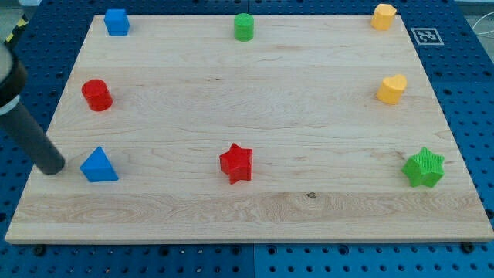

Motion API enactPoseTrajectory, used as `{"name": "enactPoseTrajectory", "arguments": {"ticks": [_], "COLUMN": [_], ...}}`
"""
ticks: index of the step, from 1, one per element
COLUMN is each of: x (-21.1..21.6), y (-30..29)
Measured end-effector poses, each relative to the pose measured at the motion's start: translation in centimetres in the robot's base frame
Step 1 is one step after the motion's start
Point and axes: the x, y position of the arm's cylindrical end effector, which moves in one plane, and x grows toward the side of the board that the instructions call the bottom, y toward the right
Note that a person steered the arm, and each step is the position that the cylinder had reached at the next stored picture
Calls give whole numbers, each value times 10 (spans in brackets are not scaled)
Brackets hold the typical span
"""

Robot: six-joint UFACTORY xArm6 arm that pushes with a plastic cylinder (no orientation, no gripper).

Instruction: Push the blue triangle right and down a bit

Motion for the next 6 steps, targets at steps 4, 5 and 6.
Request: {"name": "enactPoseTrajectory", "arguments": {"ticks": [4,5,6], "x": [-14,-1,11], "y": [98,106,106]}}
